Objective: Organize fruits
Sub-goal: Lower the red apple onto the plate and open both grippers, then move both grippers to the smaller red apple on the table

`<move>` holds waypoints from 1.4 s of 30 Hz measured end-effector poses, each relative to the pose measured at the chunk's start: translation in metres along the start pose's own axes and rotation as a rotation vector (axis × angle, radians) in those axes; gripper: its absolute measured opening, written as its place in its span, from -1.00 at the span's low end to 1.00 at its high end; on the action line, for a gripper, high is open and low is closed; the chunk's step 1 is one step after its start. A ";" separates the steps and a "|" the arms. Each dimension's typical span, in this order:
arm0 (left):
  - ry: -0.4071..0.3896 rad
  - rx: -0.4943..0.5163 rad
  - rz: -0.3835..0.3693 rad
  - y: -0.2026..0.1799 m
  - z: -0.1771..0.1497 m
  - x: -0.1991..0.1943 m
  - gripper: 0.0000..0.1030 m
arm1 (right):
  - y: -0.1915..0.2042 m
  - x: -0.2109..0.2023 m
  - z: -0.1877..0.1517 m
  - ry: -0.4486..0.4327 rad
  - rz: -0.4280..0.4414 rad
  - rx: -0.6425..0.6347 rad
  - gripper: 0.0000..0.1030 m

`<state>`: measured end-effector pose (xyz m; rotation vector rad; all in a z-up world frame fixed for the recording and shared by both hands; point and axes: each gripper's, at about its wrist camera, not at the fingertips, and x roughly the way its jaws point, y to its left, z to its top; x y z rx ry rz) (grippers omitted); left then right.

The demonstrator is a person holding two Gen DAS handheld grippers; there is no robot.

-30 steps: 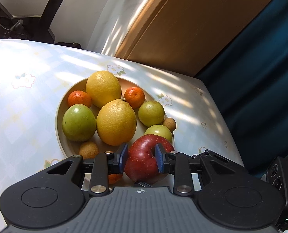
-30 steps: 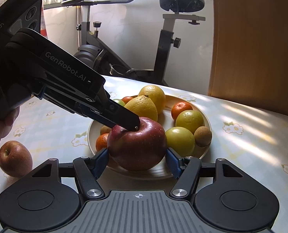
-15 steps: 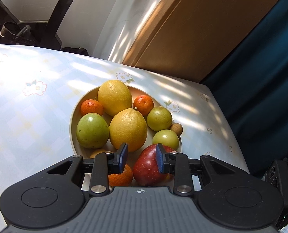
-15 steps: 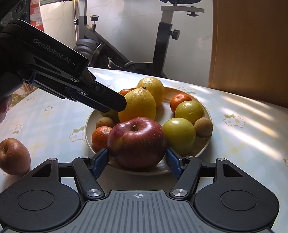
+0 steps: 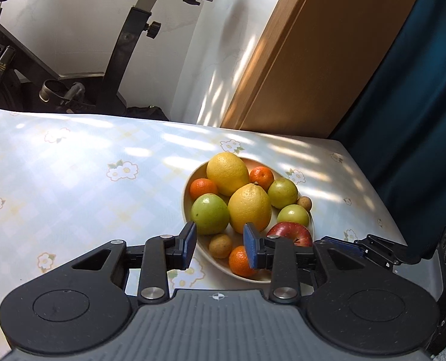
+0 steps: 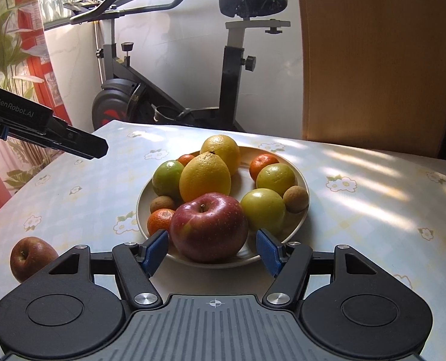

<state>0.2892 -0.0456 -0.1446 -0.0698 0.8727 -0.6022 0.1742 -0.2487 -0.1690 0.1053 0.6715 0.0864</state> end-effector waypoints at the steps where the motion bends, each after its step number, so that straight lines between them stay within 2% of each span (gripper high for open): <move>1: -0.006 0.001 0.016 0.007 -0.003 -0.008 -0.30 | 0.002 -0.002 -0.001 -0.003 0.001 0.001 0.19; 10: 0.019 -0.022 0.091 0.056 -0.042 -0.044 -0.30 | 0.039 -0.011 -0.011 0.007 0.035 -0.035 0.19; 16: 0.042 -0.074 0.029 0.072 -0.067 -0.050 -0.30 | 0.076 -0.002 -0.026 0.069 0.069 -0.111 0.19; 24: 0.064 -0.052 -0.047 0.068 -0.085 -0.054 -0.29 | 0.117 0.006 -0.044 0.122 0.118 -0.184 0.18; 35: 0.082 -0.032 -0.127 0.064 -0.111 -0.062 -0.26 | 0.145 0.011 -0.056 0.147 0.190 -0.244 0.18; 42: 0.073 -0.032 -0.161 0.070 -0.115 -0.060 -0.22 | 0.156 0.015 -0.059 0.154 0.218 -0.282 0.16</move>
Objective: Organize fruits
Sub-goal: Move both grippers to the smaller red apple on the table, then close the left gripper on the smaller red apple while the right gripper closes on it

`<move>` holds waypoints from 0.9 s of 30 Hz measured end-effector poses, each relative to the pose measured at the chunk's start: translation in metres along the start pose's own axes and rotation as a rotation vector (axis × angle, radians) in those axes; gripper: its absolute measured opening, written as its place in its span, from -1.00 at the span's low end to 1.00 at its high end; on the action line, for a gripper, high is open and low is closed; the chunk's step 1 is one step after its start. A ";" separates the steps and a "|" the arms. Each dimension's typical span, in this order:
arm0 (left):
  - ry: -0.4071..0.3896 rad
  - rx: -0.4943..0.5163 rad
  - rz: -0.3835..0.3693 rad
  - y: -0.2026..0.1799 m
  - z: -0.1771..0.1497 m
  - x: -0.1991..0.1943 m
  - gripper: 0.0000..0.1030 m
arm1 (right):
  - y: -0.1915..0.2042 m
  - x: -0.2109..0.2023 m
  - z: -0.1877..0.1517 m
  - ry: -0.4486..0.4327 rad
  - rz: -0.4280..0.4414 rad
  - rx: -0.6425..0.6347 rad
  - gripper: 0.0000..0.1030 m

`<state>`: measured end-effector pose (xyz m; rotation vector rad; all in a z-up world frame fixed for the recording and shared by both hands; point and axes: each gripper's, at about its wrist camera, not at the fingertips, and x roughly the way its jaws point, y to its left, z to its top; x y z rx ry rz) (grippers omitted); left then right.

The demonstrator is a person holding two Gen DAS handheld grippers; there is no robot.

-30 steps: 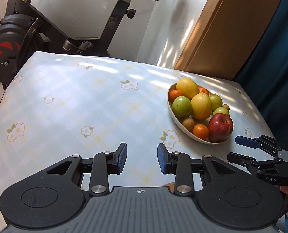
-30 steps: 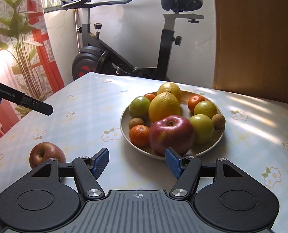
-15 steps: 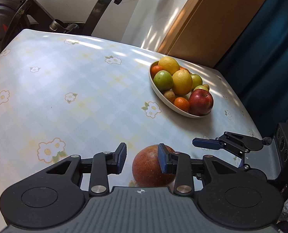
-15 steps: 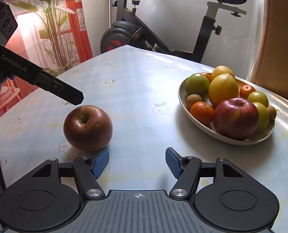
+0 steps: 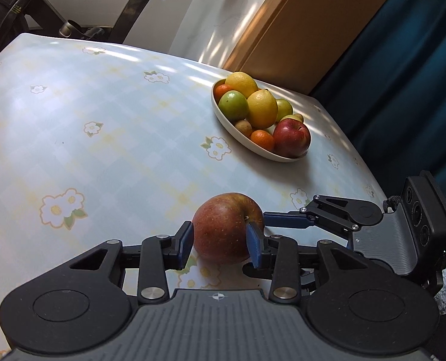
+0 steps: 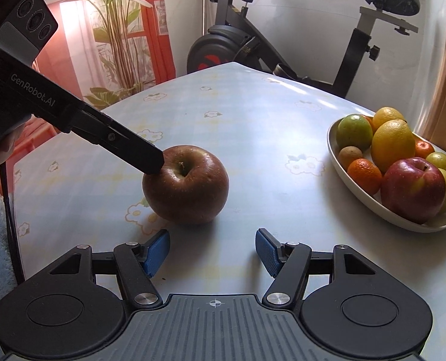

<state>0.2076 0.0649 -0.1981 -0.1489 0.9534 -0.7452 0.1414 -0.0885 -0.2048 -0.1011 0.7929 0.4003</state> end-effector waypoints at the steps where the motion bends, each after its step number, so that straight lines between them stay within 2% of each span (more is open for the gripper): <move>1: 0.002 0.003 -0.004 0.000 0.001 0.001 -0.22 | 0.000 0.000 0.000 0.000 0.001 -0.001 0.14; 15: 0.009 -0.011 -0.078 0.010 0.006 0.009 -0.21 | 0.001 0.008 0.006 -0.013 0.035 -0.021 0.07; 27: 0.016 -0.017 -0.083 0.010 0.008 0.011 -0.21 | 0.009 0.019 0.015 -0.034 0.074 -0.052 0.06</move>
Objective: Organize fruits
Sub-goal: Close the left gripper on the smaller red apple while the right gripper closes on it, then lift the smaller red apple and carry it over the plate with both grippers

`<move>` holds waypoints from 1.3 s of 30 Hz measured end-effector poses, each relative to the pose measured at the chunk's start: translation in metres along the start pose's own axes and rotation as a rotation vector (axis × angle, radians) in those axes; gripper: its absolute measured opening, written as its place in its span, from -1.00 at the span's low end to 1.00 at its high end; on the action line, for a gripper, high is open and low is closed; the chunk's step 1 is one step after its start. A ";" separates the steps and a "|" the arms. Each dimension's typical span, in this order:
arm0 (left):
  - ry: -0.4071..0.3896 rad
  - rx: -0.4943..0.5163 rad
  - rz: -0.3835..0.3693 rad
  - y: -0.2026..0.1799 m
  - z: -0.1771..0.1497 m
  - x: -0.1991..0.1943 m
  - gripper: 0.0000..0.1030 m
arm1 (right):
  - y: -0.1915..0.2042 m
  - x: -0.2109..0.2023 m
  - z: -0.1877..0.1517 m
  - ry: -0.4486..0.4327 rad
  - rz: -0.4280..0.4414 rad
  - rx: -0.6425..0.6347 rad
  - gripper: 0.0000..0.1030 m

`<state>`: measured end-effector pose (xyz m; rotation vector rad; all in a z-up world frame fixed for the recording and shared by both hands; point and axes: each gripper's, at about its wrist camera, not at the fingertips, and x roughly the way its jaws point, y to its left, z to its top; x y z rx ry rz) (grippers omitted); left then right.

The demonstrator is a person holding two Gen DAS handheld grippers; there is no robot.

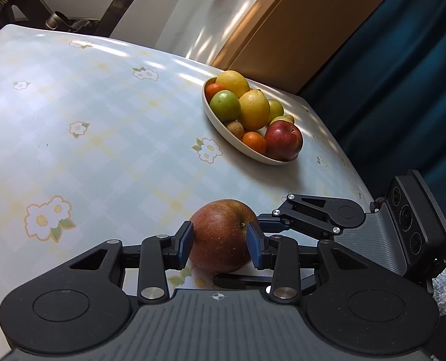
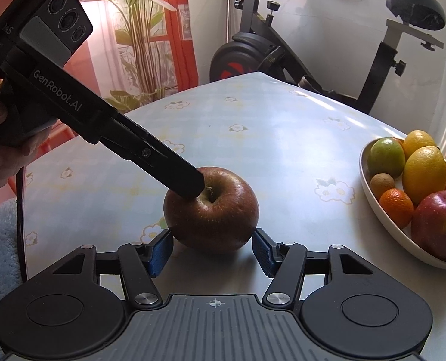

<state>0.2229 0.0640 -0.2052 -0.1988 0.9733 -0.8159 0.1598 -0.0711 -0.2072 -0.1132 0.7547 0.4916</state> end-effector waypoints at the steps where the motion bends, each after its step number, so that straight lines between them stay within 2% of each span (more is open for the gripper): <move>1: 0.000 -0.002 -0.001 0.000 0.000 0.000 -0.21 | -0.001 0.000 0.000 -0.003 0.003 0.005 0.04; 10: 0.007 -0.008 -0.011 -0.005 0.005 0.007 -0.21 | -0.009 -0.009 -0.007 -0.027 -0.006 0.041 0.03; 16: -0.018 0.025 -0.034 -0.027 0.023 0.019 -0.22 | -0.031 -0.033 -0.007 -0.071 -0.049 0.083 0.03; 26: -0.074 0.136 -0.058 -0.085 0.081 0.038 -0.22 | -0.091 -0.085 0.016 -0.143 -0.150 0.118 0.03; 31: -0.090 0.191 -0.060 -0.110 0.113 0.058 -0.24 | -0.133 -0.104 0.029 -0.170 -0.197 0.134 0.04; 39: -0.056 0.198 -0.062 -0.117 0.148 0.101 -0.24 | -0.192 -0.099 0.034 -0.133 -0.239 0.139 0.04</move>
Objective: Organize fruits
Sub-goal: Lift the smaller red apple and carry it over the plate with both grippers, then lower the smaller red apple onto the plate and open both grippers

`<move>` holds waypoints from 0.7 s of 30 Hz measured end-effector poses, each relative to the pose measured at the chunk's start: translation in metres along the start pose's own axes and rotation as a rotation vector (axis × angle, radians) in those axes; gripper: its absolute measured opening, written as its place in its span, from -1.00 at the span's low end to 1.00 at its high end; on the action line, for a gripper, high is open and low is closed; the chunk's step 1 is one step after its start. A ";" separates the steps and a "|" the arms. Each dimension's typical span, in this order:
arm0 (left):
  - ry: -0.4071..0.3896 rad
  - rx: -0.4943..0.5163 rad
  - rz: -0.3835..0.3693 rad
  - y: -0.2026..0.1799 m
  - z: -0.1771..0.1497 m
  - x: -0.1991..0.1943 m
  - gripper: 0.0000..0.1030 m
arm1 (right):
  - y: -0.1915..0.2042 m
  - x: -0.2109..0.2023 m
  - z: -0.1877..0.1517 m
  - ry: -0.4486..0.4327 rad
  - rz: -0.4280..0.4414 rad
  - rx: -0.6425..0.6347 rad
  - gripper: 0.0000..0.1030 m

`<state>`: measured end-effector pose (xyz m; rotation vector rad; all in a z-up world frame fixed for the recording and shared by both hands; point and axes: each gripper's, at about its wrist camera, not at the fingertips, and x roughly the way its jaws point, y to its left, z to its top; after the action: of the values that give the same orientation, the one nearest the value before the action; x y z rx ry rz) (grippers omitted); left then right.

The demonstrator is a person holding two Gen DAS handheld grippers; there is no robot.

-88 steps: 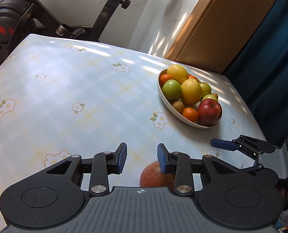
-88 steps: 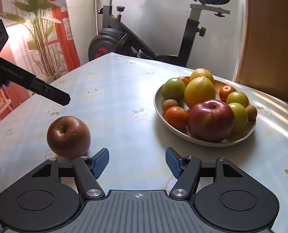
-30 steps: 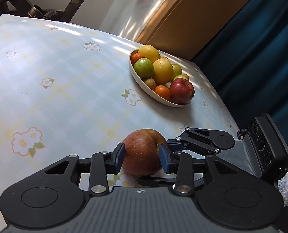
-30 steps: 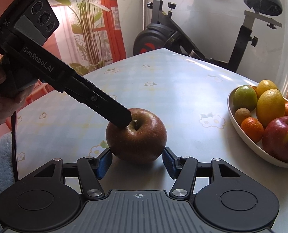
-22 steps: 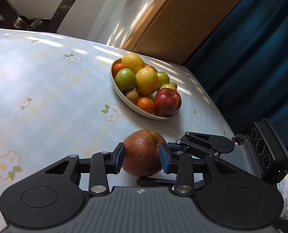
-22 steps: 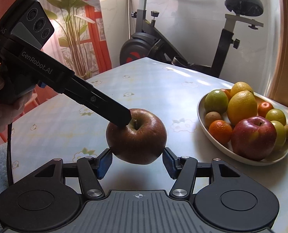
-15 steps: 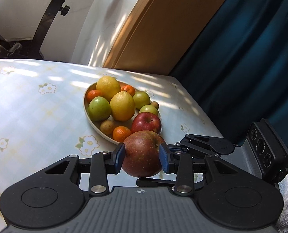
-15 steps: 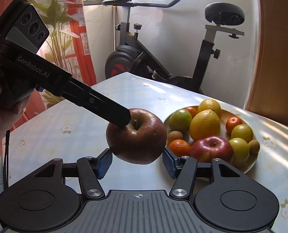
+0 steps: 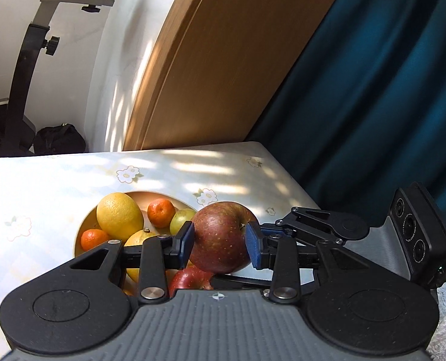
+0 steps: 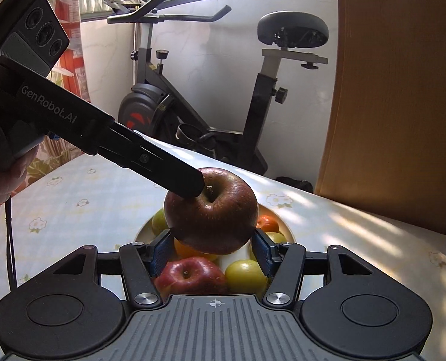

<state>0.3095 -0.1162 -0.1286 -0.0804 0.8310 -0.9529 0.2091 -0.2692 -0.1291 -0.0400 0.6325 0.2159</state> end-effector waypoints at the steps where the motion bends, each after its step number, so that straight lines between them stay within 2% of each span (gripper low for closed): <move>1: 0.008 0.000 0.002 0.001 0.002 0.006 -0.24 | -0.004 0.003 0.000 0.006 0.000 0.002 0.04; 11: 0.047 -0.050 0.023 0.023 0.011 0.041 -0.24 | -0.021 0.036 -0.010 0.055 0.018 0.029 0.04; 21: 0.050 -0.064 0.033 0.031 0.013 0.047 -0.23 | -0.022 0.047 -0.011 0.071 0.005 0.031 0.04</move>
<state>0.3537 -0.1362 -0.1598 -0.0979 0.9064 -0.9004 0.2447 -0.2827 -0.1664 -0.0164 0.7065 0.2097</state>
